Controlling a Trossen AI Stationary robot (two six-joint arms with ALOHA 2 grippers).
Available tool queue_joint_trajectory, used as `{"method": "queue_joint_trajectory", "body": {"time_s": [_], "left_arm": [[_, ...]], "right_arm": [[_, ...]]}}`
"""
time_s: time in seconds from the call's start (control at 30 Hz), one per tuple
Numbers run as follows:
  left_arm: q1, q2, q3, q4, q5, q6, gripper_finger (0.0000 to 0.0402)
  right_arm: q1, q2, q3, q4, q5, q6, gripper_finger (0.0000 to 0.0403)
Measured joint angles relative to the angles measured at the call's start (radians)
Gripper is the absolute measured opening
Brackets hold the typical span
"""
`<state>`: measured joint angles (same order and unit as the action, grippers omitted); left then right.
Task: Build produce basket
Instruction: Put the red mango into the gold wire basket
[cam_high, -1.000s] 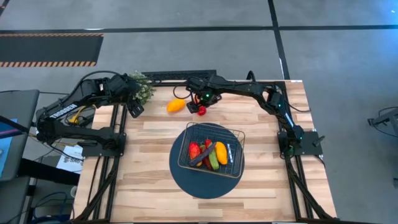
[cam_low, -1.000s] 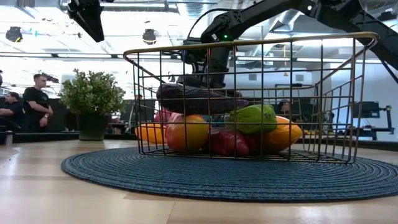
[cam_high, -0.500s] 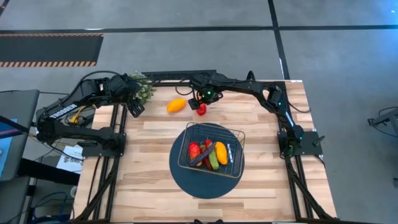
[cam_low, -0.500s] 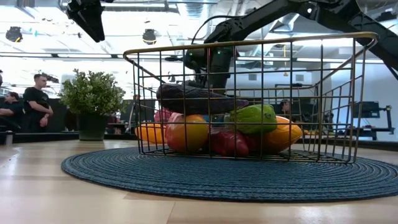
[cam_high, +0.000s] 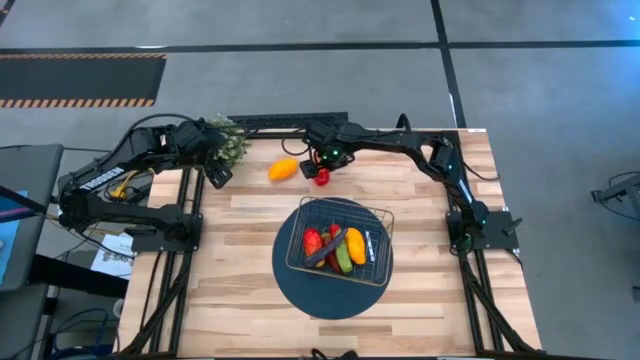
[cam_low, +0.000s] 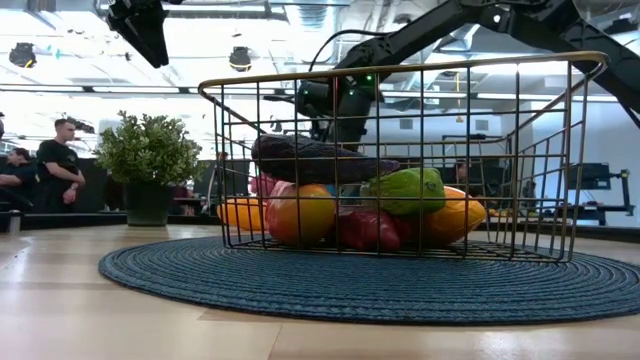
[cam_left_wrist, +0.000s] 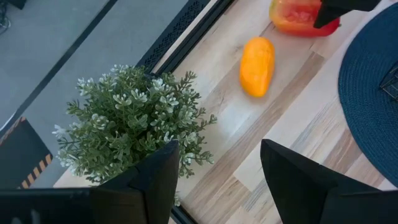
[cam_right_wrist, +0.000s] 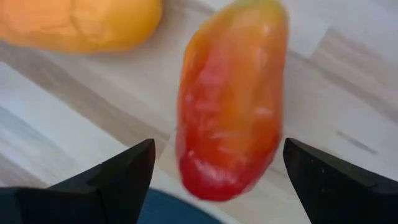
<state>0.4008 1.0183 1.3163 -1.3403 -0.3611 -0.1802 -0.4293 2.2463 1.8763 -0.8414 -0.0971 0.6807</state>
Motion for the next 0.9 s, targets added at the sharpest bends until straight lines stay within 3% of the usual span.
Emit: {"method": "queue_joint_trajectory", "body": {"time_s": [0.77,0.9], "left_arm": [[-0.002,0.0,0.0,-0.009,0.017,-0.008,0.0212],[-0.002,0.0,0.0,-0.009,0.017,-0.008,0.0212]], "right_arm": [[0.006,0.069,0.013,0.012,-0.016,0.003,0.0369],[0.0,0.071,0.012,0.006,-0.011,0.002,0.0354]]}}
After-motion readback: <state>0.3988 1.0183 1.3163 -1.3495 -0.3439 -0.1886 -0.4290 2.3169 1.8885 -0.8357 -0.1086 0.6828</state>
